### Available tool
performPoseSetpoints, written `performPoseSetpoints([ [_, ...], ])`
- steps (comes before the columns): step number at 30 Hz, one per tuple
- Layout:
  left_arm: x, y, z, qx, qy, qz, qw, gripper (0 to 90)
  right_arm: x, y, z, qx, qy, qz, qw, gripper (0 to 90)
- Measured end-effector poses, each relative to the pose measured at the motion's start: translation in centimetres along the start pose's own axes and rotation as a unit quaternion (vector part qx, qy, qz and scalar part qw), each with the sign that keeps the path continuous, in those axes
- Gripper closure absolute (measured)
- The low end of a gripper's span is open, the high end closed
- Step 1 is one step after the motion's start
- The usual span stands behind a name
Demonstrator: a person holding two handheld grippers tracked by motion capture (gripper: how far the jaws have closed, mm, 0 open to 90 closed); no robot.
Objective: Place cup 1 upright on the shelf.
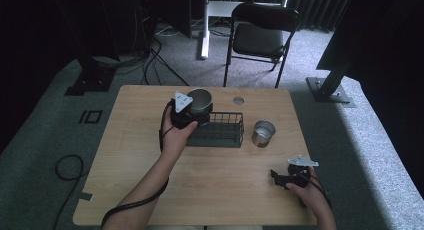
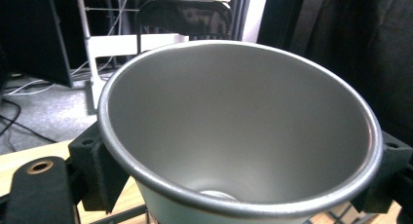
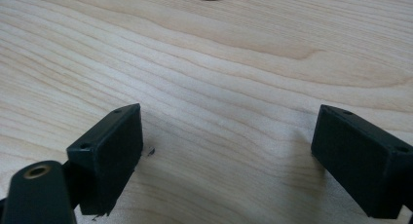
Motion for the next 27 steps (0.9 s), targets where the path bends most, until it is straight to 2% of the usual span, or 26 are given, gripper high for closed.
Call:
performPoseSetpoints([
  [6, 1.0, -0.4, -1.0, 0.001, 0.004, 0.017, 0.9998, 14.4, 0.0, 0.0, 0.0, 0.0, 0.0, 0.0, 1.0, 11.2],
  [11, 1.3, -0.6, -1.5, 0.005, 0.004, 0.017, 0.9998, 14.4, 0.0, 0.0, 0.0, 0.0, 0.0, 0.0, 1.0, 11.3],
  [16, 2.1, -1.0, -2.7, 0.012, 0.005, 0.024, 0.9996, 14.4, 0.0, 0.0, 0.0, 0.0, 0.0, 0.0, 1.0, 11.2],
  [27, 2.7, -1.6, -4.6, 0.024, 0.007, 0.024, 0.9994, 14.4, 0.0, 0.0, 0.0, 0.0, 0.0, 0.0, 1.0, 11.2],
])
Point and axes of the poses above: each handheld gripper's, and its own axes: y roughly backward along the jaws, z roughly out of its top, x roughly to its left, the point moved 6 cm from there along -y, roughly forward along the jaws, and after that the axes turned 5 degrees about z, right-handed, at the moved point
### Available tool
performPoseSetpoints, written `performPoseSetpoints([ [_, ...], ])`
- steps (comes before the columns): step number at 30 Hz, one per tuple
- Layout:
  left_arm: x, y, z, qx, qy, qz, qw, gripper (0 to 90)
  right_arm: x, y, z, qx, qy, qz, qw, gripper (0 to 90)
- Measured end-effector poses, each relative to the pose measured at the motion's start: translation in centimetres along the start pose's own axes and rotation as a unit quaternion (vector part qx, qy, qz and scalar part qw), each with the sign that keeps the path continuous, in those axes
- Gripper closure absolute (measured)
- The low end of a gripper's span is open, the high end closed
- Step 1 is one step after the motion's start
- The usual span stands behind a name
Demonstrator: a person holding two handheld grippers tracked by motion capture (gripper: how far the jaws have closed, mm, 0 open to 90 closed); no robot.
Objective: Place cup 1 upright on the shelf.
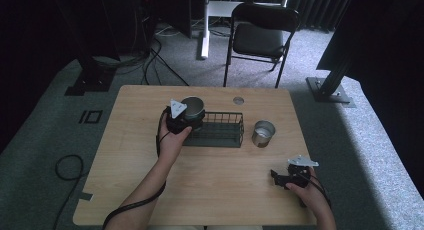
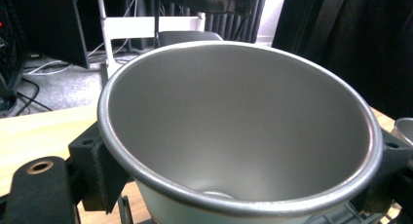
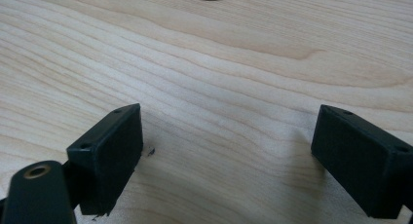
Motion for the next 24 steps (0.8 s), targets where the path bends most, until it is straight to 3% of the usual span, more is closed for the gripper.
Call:
performPoseSetpoints([
  [12, 0.0, -0.3, -1.6, 0.005, -0.01, 0.0, 0.9999, 14.4, 0.0, 0.0, 0.0, 0.0, 0.0, 0.0, 1.0, 11.2],
  [21, -0.5, -0.4, -1.7, 0.01, -0.038, -0.011, 0.9992, 13.6, 0.0, 0.0, 0.0, 0.0, 0.0, 0.0, 1.0, 11.3],
  [24, -0.7, -0.2, -1.5, 0.011, -0.051, -0.009, 0.9986, 9.0, 0.0, 0.0, 0.0, 0.0, 0.0, 0.0, 1.0, 11.2],
])
Point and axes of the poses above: each handheld gripper's, and its own axes: y roughly backward along the jaws, z roughly out of its top, x roughly to its left, the point moved 6 cm from there along -y, roughly forward along the jaws, and after that the axes turned 5 degrees about z, right-handed, at the moved point
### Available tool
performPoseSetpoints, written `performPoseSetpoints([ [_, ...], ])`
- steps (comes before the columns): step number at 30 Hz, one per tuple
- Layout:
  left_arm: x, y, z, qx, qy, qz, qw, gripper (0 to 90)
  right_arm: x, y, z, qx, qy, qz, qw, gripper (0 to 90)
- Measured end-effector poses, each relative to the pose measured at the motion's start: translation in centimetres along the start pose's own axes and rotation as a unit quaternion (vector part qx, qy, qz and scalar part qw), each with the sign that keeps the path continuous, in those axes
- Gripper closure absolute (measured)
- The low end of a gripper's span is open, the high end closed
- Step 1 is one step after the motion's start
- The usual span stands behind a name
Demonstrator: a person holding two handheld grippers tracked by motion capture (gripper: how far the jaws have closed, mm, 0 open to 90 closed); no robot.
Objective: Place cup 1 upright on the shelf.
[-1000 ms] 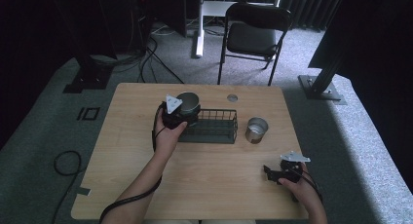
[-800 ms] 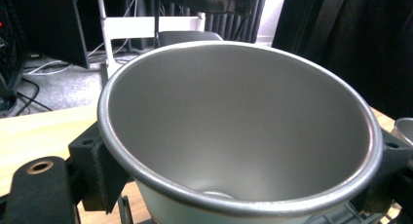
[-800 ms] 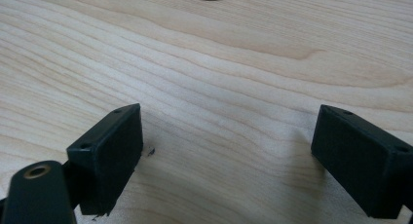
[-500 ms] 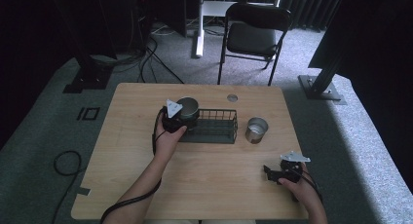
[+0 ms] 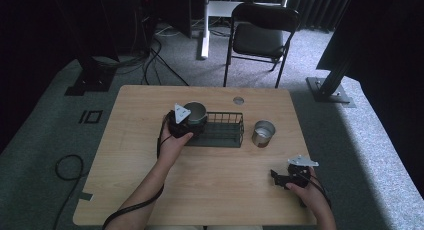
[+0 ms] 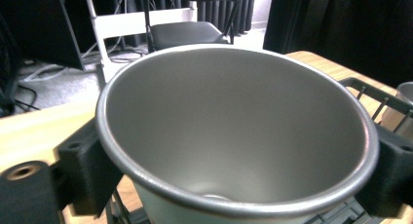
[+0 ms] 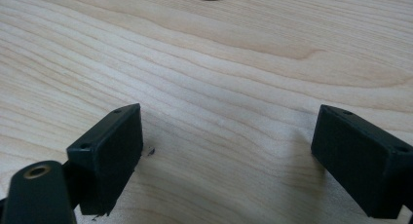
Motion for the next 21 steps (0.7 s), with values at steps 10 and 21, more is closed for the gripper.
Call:
performPoseSetpoints([
  [10, 0.4, 0.8, 0.1, 0.016, -0.009, 0.001, 0.9998, 2.6, 0.0, 0.0, 0.0, 0.0, 0.0, 0.0, 1.0, 11.2],
  [21, 0.8, 2.7, 0.5, 0.016, 0.007, -0.015, 0.9997, 2.7, 0.0, 0.0, 0.0, 0.0, 0.0, 0.0, 1.0, 11.3],
])
Point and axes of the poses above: each handheld gripper's, and its own axes: y roughly backward along the jaws, z roughly out of its top, x roughly to its left, the point moved 6 cm from there along -y, roughly forward along the jaws, and after that the axes turned 5 degrees about z, right-handed, at the moved point
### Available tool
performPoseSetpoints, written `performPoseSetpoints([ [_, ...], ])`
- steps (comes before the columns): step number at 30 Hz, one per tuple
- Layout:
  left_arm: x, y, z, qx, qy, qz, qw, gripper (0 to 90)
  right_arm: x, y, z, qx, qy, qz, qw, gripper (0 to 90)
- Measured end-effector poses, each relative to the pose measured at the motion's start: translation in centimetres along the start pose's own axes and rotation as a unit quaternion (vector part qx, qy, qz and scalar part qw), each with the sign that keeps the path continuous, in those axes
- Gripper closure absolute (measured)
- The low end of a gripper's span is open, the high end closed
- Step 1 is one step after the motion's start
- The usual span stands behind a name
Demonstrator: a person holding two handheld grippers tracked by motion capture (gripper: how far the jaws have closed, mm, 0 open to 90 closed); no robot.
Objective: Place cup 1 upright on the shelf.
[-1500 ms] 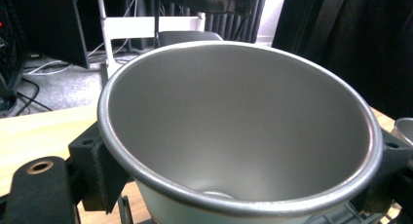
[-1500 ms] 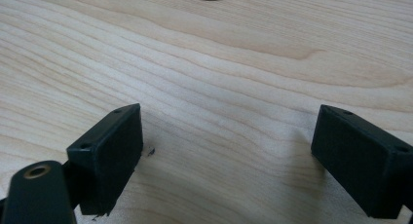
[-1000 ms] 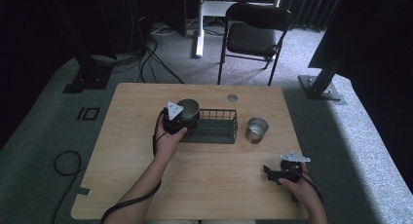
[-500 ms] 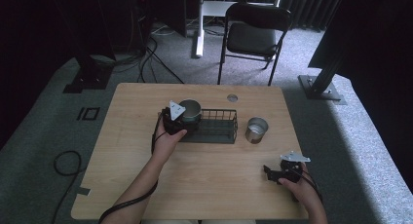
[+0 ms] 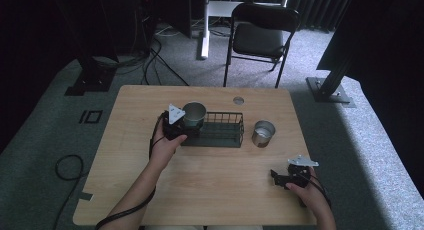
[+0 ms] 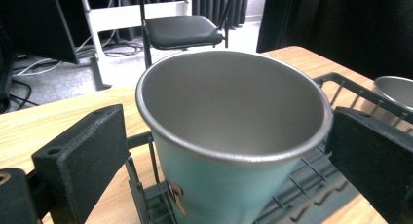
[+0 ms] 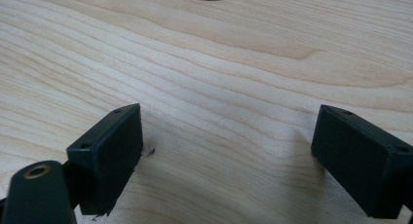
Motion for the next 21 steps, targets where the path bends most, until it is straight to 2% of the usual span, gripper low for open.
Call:
performPoseSetpoints([
  [14, 1.0, 2.0, -0.5, 0.0, 0.009, -0.007, 0.9999, 2.7, 0.0, 0.0, 0.0, 0.0, 0.0, 0.0, 1.0, 11.3],
  [21, 2.4, 3.2, -0.9, 0.0, 0.009, 0.003, 1.0, 2.7, 0.0, 0.0, 0.0, 0.0, -0.001, 0.0, 1.0, 11.2],
])
Point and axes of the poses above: each handheld gripper's, and its own axes: y roughly backward along the jaws, z roughly out of its top, x roughly to its left, the point moved 6 cm from there along -y, roughly forward along the jaws, and after that the axes turned 5 degrees about z, right-handed, at the moved point
